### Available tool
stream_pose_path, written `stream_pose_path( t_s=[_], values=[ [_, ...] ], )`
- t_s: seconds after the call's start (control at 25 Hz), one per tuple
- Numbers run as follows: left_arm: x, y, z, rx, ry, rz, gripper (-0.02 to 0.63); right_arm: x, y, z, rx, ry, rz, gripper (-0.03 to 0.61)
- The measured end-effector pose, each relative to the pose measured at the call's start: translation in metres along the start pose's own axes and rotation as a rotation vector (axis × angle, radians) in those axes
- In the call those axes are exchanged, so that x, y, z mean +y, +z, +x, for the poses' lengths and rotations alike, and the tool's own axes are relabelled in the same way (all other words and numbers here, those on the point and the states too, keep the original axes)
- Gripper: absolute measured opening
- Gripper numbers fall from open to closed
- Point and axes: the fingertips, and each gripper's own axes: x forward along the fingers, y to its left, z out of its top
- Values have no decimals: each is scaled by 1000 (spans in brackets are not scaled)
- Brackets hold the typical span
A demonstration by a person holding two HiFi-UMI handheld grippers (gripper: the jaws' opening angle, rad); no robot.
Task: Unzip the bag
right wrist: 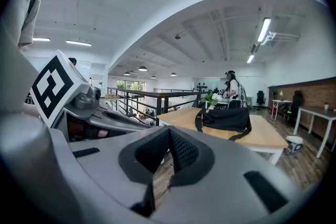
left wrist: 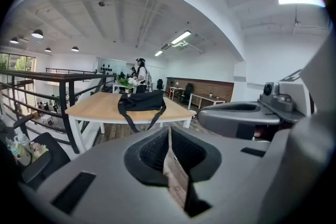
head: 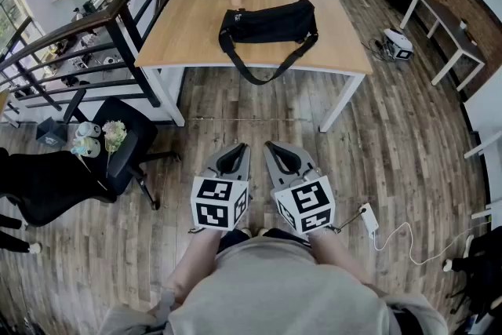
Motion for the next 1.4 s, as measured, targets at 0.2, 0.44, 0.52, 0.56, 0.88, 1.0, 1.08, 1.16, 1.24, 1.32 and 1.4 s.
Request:
stream_pose_path(
  t_s=[0.2, 0.44, 0.52, 0.56, 0.88, 1.0, 1.08, 1.16, 1.24, 1.32, 1.4],
  values=[
    [-7, 2, 6, -15, -5, 11, 32, -13, -9, -4, 12, -1, 29, 5],
    [-6, -1, 6, -14, -17, -9, 32, -22, -19, -8, 23, -5, 75, 5],
    [-8, -1, 7, -13, -25, 5, 32, -23, -21, -9, 33, -4, 86, 5],
    [-10, -2, 7, -9, -43, 16, 32, -24, -22, -9, 35, -3, 91, 5],
    [-18, -18, 6, 16, -71, 4, 34, -30, -33, -15, 38, 5, 133, 6],
    [-17, -19, 6, 14, -38, 10, 34, -39, -34, -19, 32, -5, 142, 6],
    [-17, -17, 6, 7, -24, 9, 35, -44, -32, -22, 28, -10, 142, 6],
    [-16, -16, 7, 8, -12, 13, 35, -47, -32, -22, 27, -4, 144, 6],
    [-17, -17, 6, 9, 1, 12, 35, -48, -35, -24, 26, 10, 153, 37],
    [-17, -19, 4, 5, 13, 10, 37, -47, -36, -26, 18, 20, 164, 60],
    [-17, -21, 3, 7, 23, 4, 37, -46, -38, -28, 13, 26, 168, 64]
  ],
)
